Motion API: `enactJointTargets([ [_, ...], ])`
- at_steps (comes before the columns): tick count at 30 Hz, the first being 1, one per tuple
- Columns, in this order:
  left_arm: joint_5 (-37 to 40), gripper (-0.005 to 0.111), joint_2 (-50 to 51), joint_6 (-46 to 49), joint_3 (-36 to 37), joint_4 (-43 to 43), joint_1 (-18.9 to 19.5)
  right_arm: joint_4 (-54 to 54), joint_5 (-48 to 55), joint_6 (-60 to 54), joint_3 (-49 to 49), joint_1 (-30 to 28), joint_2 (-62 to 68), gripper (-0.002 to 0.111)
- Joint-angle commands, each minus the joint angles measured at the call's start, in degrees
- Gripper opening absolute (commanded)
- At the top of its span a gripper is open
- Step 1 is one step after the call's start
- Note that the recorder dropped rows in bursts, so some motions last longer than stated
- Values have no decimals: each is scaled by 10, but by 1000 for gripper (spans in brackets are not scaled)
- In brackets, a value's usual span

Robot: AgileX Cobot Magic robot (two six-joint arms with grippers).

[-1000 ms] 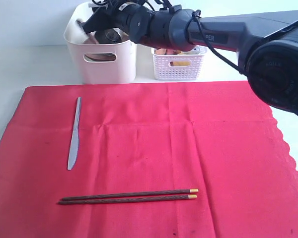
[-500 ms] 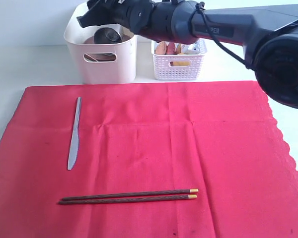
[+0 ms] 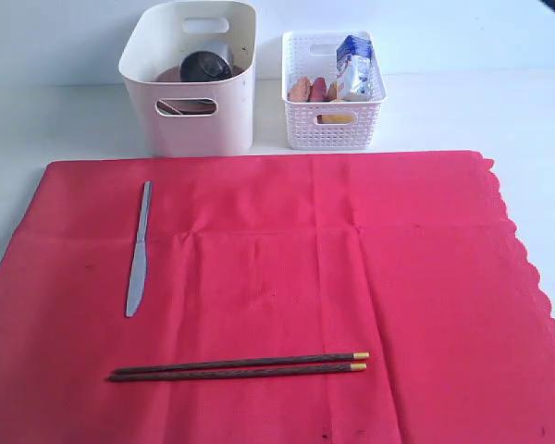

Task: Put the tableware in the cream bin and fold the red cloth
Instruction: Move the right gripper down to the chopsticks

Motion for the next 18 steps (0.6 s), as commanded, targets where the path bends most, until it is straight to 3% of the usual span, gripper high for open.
enactJointTargets([
  [1,-2,0,-3,0,0,1,1,-45,79,28,-4,-3,-38,39],
  [6,-2,0,-3,0,0,1,1,-143,138,124,-4,-3,-68,18],
  [11,-2,0,-3,0,0,1,1,-173,200,139,1,-2,-89,1],
  [18,-2,0,-3,0,0,1,1,-173,202,143,104,-2,-146,0],
])
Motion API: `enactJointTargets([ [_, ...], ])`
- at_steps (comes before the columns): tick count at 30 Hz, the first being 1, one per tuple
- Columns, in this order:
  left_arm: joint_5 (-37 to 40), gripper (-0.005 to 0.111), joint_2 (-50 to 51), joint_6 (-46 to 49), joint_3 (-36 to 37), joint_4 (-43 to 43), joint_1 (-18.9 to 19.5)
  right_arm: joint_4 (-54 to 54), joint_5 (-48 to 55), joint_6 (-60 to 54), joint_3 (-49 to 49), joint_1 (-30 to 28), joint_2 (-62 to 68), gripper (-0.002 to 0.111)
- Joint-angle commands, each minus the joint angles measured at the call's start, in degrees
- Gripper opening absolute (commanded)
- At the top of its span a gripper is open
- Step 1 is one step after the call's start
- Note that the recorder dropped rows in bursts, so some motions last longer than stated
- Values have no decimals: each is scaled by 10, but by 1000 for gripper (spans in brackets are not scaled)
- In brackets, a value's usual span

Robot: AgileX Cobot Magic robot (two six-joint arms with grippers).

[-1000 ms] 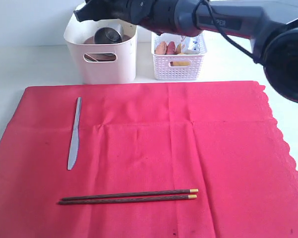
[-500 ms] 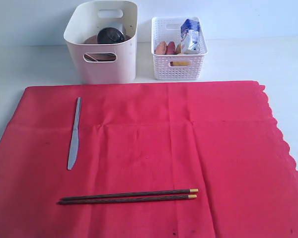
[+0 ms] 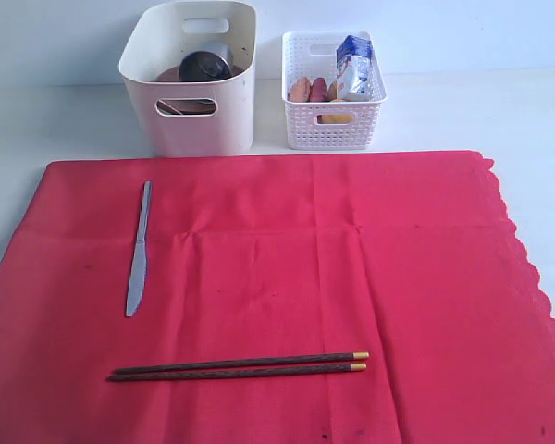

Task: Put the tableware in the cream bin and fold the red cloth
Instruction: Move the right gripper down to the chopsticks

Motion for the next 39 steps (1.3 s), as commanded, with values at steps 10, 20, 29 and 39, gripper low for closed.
enactJointTargets([
  [10,-2,0,-3,0,0,1,1,73,-9,-66,253,-2,-96,0],
  [20,-2,0,-3,0,0,1,1,93,-26,-129,357,66,-99,0],
  [29,-2,0,-3,0,0,1,1,25,-11,-58,409,135,-99,3],
  [39,-2,0,-3,0,0,1,1,-41,8,18,420,181,-68,45],
])
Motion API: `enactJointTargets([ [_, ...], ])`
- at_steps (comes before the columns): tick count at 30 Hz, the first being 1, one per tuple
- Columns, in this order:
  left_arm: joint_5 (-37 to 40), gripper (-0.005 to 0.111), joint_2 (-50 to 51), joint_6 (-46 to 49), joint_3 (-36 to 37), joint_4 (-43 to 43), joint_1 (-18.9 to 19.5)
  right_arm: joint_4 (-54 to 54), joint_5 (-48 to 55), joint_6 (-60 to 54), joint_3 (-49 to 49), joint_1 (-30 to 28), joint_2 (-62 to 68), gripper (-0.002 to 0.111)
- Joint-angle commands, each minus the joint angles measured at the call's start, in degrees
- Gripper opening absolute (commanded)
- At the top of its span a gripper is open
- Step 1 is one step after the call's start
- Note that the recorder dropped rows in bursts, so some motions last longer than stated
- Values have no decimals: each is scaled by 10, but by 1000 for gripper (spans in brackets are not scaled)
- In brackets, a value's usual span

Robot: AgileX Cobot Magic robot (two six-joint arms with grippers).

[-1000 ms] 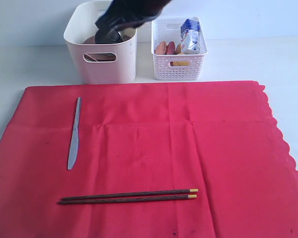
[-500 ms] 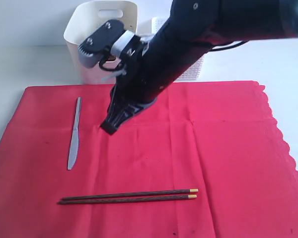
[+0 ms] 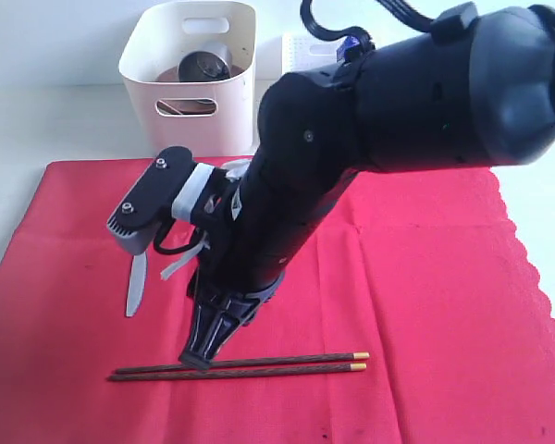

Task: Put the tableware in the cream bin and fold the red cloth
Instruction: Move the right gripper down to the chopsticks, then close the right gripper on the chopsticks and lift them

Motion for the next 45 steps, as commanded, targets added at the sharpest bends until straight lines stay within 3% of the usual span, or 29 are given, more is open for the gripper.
enactJointTargets([
  [1,-2,0,-3,0,0,1,1,-12,23,19,2,11,26,48],
  [4,-2,0,-3,0,0,1,1,-18,30,24,2,12,62,54],
  [18,-2,0,-3,0,0,1,1,-67,26,25,1,12,143,54],
  [28,-2,0,-3,0,0,1,1,-70,26,25,1,12,143,38],
  [41,-2,0,-3,0,0,1,1,-85,27,30,1,12,143,2],
  [45,-2,0,-3,0,0,1,1,-98,27,40,1,12,143,0],
])
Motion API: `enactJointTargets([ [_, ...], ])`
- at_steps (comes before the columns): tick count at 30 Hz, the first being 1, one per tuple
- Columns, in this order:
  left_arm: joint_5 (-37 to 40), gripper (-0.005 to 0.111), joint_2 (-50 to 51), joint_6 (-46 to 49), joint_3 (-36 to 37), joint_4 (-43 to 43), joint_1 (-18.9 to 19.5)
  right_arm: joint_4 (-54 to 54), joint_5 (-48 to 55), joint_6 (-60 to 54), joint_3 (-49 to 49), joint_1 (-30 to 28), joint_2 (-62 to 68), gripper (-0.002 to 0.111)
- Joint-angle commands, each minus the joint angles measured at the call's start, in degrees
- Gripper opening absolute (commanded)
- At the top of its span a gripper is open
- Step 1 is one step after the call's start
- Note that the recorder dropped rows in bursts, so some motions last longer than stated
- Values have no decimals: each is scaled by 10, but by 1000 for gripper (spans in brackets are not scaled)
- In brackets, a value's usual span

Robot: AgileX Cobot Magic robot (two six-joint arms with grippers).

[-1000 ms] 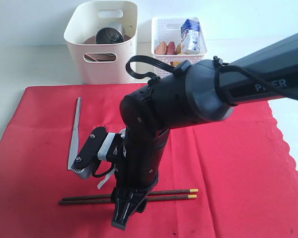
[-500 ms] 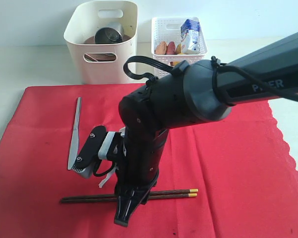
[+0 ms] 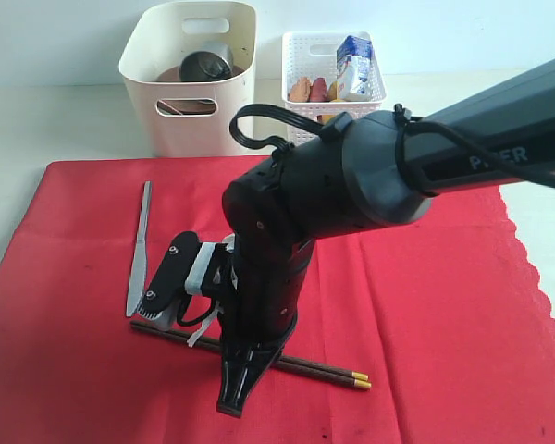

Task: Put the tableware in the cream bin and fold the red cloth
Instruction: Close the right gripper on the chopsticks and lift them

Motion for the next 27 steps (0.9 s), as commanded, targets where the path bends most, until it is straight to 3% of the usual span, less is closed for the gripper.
enactJointTargets([
  [1,-2,0,-3,0,0,1,1,-10,5,8,6,0,18,0],
  [10,-2,0,-3,0,0,1,1,-15,20,7,6,0,-25,0],
  [21,-2,0,-3,0,0,1,1,-154,-14,21,-4,0,-73,0],
  [27,-2,0,-3,0,0,1,1,-242,-88,38,-106,-33,-73,0],
])
